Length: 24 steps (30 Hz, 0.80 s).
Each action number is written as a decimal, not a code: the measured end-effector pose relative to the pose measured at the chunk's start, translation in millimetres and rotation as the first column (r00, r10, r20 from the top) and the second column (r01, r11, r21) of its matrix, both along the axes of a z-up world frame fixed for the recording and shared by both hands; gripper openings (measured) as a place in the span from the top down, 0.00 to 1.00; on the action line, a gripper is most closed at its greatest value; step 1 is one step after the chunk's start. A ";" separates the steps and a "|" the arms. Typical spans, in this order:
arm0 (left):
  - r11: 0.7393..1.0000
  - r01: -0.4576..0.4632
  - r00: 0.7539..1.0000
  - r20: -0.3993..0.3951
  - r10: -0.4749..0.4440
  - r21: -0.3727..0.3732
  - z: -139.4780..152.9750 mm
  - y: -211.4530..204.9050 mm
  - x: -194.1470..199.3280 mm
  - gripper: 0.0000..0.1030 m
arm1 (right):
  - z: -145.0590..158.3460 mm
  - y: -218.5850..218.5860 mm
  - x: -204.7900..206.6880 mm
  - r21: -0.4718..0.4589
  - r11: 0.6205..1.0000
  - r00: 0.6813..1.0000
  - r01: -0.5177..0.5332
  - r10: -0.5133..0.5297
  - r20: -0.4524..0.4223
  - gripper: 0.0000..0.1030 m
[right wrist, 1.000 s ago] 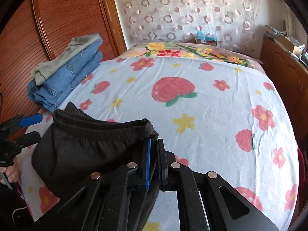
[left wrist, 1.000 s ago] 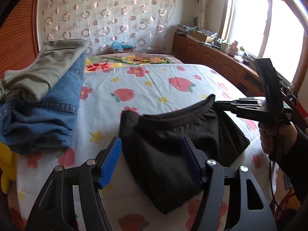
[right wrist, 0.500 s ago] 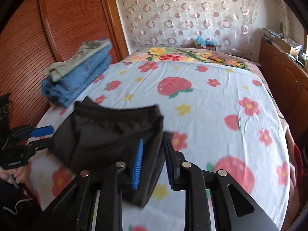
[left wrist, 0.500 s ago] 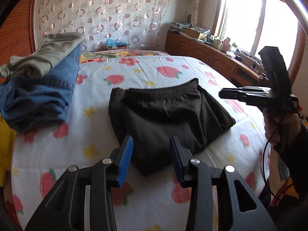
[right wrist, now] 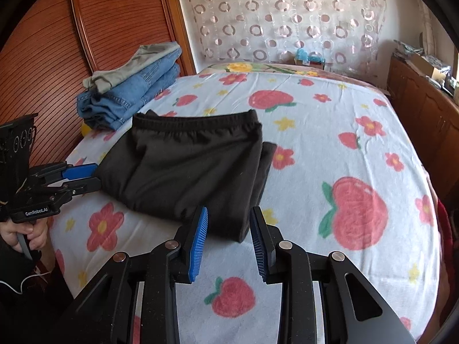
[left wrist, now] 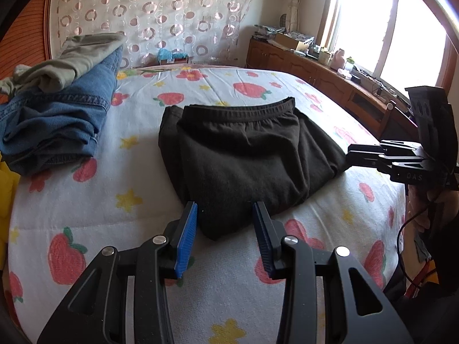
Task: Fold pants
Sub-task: 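Grasp the folded edge of the pants again with both grippers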
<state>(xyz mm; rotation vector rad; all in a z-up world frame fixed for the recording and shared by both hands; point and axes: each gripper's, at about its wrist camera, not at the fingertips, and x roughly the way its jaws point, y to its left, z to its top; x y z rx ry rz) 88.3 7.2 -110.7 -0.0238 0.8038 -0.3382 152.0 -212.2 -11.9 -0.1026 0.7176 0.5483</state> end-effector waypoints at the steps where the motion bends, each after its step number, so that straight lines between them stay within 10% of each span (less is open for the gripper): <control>1: 1.000 -0.001 1.000 -0.003 0.001 0.002 -1.1 -0.3 0.8 0.60 | -1.1 0.8 0.0 0.001 1.000 1.000 -0.002 0.002 -0.003 0.70; 12: 1.000 0.004 1.000 -0.006 -0.004 0.011 -5.1 -3.3 1.1 0.61 | -9.3 6.5 6.5 -0.011 1.000 1.000 -0.003 0.003 -0.024 0.70; 21: 1.000 0.007 1.000 0.003 -0.007 0.000 -4.1 -4.4 2.0 0.82 | -15.2 6.5 6.7 -0.011 1.000 1.000 -0.004 0.004 -0.031 0.70; 24: 1.000 0.006 1.000 0.011 -0.006 0.000 -1.7 -4.2 1.0 0.87 | -16.1 5.3 7.1 -0.009 1.000 1.000 -0.006 0.006 -0.025 0.83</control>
